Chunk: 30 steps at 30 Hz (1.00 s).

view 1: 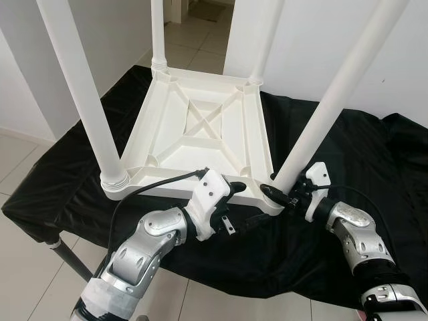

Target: Building children table

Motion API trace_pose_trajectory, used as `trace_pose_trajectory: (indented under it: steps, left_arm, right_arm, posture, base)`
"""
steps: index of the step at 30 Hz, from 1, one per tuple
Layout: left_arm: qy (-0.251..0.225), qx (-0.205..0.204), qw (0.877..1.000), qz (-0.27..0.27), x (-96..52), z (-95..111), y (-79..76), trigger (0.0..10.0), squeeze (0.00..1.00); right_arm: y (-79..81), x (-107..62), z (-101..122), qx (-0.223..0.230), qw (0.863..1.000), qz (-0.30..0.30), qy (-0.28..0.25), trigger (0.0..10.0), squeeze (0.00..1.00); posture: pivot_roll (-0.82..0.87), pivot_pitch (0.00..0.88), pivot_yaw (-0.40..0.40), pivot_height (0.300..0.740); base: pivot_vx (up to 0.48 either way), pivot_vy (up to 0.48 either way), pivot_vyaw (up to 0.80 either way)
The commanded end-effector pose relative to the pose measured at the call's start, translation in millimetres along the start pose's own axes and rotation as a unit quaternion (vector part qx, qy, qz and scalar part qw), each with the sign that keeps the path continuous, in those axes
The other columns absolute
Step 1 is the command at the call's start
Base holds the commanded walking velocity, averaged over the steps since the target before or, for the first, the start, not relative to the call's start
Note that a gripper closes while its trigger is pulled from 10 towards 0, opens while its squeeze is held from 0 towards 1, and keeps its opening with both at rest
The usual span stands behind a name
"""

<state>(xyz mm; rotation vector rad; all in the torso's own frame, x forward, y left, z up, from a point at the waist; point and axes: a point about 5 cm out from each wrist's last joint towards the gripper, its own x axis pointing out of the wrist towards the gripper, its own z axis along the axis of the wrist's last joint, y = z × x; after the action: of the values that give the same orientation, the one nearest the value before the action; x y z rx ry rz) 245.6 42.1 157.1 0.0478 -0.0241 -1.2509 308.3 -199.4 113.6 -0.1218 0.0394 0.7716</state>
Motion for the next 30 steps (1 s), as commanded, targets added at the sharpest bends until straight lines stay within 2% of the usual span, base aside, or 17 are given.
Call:
trace_pose_trajectory:
  steps: [1,6,9,12,13,14,19,20,21,22,23,24,26,27,28,29,30]
  left_arm:
    - [0.002,0.0,1.0,0.001,0.7,0.4,2.0,10.0,0.0]
    - [0.007,0.0,1.0,-0.001,-0.2,-1.7,4.7,10.0,0.0]
    - [0.007,0.0,1.0,0.0,-0.2,-1.8,4.9,10.0,0.0]
    - [0.009,0.003,1.0,0.005,-1.2,-1.5,9.5,10.0,0.0]
    - [0.009,0.003,1.0,0.005,-1.2,-1.5,9.5,10.0,0.0]
    - [0.009,0.005,1.0,0.009,-1.5,-1.1,11.8,10.0,0.0]
    - [0.008,0.011,1.0,0.014,-0.8,0.2,15.0,10.0,0.0]
    - [0.008,0.011,1.0,0.014,-0.8,0.2,15.0,10.0,0.0]
    - [0.008,0.012,1.0,0.015,-0.4,0.6,16.2,10.0,0.0]
    - [0.008,0.012,1.0,0.015,-0.4,0.6,16.2,10.0,0.0]
    - [0.008,0.015,1.0,0.02,0.5,1.2,20.7,10.0,0.0]
    - [0.008,0.015,1.0,0.02,0.5,1.2,20.7,10.0,0.0]
    - [0.008,0.018,0.999,0.025,1.0,1.6,25.1,10.0,0.0]
    - [0.008,0.018,0.999,0.025,1.0,1.6,25.1,10.0,0.0]
    - [0.007,0.02,0.999,0.028,1.9,2.2,27.7,10.0,0.0]
    - [0.006,0.021,0.999,0.031,2.4,3.1,29.8,10.0,0.0]
    - [0.006,0.021,0.999,0.031,2.4,3.1,29.8,10.0,0.0]
  right_arm:
    - [1.1,-2.5,0.0,0.0,1.0,-0.025,-0.011,10.0,0.0]
    - [6.9,-4.6,4.7,0.007,0.991,-0.127,-0.038,10.0,0.0]
    - [7.3,-4.6,4.3,0.008,0.99,-0.134,-0.037,10.0,0.0]
    - [19.8,-4.2,5.7,0.019,0.975,-0.215,-0.048,10.0,0.0]
    - [19.8,-4.2,5.7,0.019,0.975,-0.215,-0.048,10.0,0.0]
    - [25.5,-4.1,6.5,0.029,0.966,-0.25,-0.052,10.0,0.0]
    - [31.7,-4.5,5.3,0.047,0.948,-0.311,-0.049,10.0,0.0]
    - [31.7,-4.5,5.3,0.047,0.948,-0.311,-0.049,10.0,0.0]
    - [33.8,-5.0,4.9,0.054,0.939,-0.337,-0.047,10.0,0.0]
    - [33.8,-5.0,4.9,0.054,0.939,-0.337,-0.047,10.0,0.0]
    - [37.9,-4.8,5.8,0.066,0.915,-0.395,-0.045,10.0,0.0]
    - [37.9,-4.8,5.8,0.066,0.915,-0.395,-0.045,10.0,0.0]
    - [41.4,-4.6,7.6,0.074,0.893,-0.442,-0.044,10.0,0.0]
    - [41.4,-4.6,7.6,0.074,0.893,-0.442,-0.044,10.0,0.0]
    - [47.3,-3.1,8.2,0.082,0.879,-0.468,-0.045,10.0,0.0]
    - [57.7,1.8,9.8,0.094,0.873,-0.477,-0.048,10.0,0.0]
    - [57.7,1.8,9.8,0.094,0.873,-0.477,-0.048,10.0,0.0]
  posture:
    - [-0.03,0.0,-0.078,0.74]
    - [-0.04,0.0,-0.072,0.74]
    - [-0.04,0.0,-0.072,0.74]
    - [-0.05,0.0,-0.064,0.74]
    - [-0.05,0.0,-0.064,0.74]
    - [-0.06,0.0,-0.062,0.74]
    - [-0.06,0.0,-0.056,0.74]
    - [-0.06,0.0,-0.056,0.74]
    - [-0.06,0.0,-0.054,0.74]
    - [-0.06,0.0,-0.054,0.74]
    - [-0.08,0.0,-0.043,0.74]
    - [-0.08,0.0,-0.043,0.74]
    - [-0.08,0.0,-0.043,0.74]
    - [-0.08,0.0,-0.043,0.74]
    - [-0.08,0.0,-0.04,0.74]
    - [-0.09,0.0,-0.036,0.74]
    - [-0.09,0.0,-0.036,0.74]
  base:
    - [0.0,0.0,0.0]
    - [0.0,0.0,0.0]
    - [0.0,0.0,0.0]
    - [0.0,0.0,0.0]
    - [0.0,0.0,0.0]
    - [0.0,0.0,0.0]
    - [0.0,0.0,0.0]
    - [0.0,0.0,0.0]
    - [0.0,0.0,0.0]
    - [0.0,0.0,0.0]
    - [0.0,0.0,0.0]
    - [0.0,0.0,0.0]
    - [0.0,0.0,0.0]
    - [0.0,0.0,0.0]
    - [0.0,0.0,0.0]
    - [0.0,0.0,0.0]
    - [0.0,0.0,0.0]
